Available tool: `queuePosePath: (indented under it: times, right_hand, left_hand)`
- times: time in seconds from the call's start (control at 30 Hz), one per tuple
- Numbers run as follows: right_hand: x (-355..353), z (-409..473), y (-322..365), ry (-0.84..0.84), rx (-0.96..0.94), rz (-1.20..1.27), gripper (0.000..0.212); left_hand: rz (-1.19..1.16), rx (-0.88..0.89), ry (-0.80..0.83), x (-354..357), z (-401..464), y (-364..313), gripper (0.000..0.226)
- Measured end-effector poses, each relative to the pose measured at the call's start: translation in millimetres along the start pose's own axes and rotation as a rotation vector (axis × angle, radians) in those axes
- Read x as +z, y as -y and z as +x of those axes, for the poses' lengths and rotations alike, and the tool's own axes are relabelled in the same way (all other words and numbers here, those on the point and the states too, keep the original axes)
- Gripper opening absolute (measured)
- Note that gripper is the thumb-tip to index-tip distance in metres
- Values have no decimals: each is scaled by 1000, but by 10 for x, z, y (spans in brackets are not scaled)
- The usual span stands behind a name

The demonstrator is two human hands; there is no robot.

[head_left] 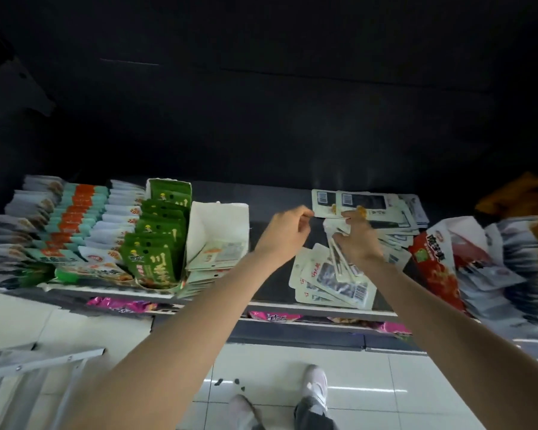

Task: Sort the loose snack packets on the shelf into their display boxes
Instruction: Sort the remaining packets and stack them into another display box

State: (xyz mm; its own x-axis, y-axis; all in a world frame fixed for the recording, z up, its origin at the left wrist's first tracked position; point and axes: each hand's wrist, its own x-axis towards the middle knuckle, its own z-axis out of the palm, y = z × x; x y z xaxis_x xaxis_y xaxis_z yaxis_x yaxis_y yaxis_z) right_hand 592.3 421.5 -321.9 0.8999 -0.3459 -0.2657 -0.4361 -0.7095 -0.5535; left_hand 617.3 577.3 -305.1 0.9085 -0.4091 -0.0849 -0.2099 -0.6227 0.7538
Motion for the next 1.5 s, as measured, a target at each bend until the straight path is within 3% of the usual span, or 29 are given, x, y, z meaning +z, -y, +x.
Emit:
queuePosePath:
  times: [0.13, 0.27, 0.37, 0.43, 0.53, 0.6, 0.67, 0.7, 0.83, 0.9, 0.97, 1.07, 1.1, 1.2, 1.33, 1.43, 1.5]
  right_hand:
    - [-106, 408, -434, 38, 85, -159, 70]
    - [-184, 856, -675, 53, 135, -295, 86]
    - [-147, 947, -751, 164, 102, -444, 97]
    - [-97, 894, -753, 131, 19, -619, 76]
    - [-15, 694, -698, 23, -241, -908, 20]
    - [-19, 529, -641, -51, -353, -900, 24]
    - [-38, 421, -530, -6, -371, -648, 7]
    - [-65, 350, -464, 27, -290, -510, 14]
    - [-231, 198, -258, -162, -181, 35, 14]
    - [-313, 116, -84, -116, -178, 324, 16]
    - [-388, -20, 151, -42, -163, 567, 12]
    - [-413, -242, 493, 76, -200, 739, 9]
    - [-389, -318, 605, 115, -222, 760, 12]
    - [-214, -509, 954, 205, -291, 751, 18]
    - [120, -653, 1306, 195, -351, 639, 16]
    - [194, -706, 1454, 142, -526, 217, 22]
    - [159, -755, 1564, 134, -620, -107, 30]
  left_hand:
    - [120, -219, 228, 425, 381, 75, 52]
    - [209, -212, 322, 779, 597, 153, 71]
    - [304, -197, 381, 918, 699, 175, 74]
    - [338, -218, 376, 970, 739, 175, 73]
    - [79, -358, 311, 958, 745, 137, 63]
    - [-82, -424, 212, 890, 692, 100, 48]
    - [-125, -462, 90, 781, 614, 71, 36]
    - [-142, -486, 31, 717, 580, 63, 36]
    - [-375, -516, -81, 335, 431, -61, 75]
    - [-478, -464, -78, 96, 336, -153, 82]
    - [-533, -382, -132, -169, 216, -212, 71]
    - [-539, -229, -335, -579, -12, -157, 26]
    - [-521, -190, -395, -711, -97, -98, 16]
    - [-423, -112, -446, -1059, -396, 81, 19]
    - [-449, -120, -476, -1334, -705, 382, 23]
    - [-321, -67, -619, -1496, -877, 513, 77]
    - [-95, 23, -557, -1561, -947, 528, 91]
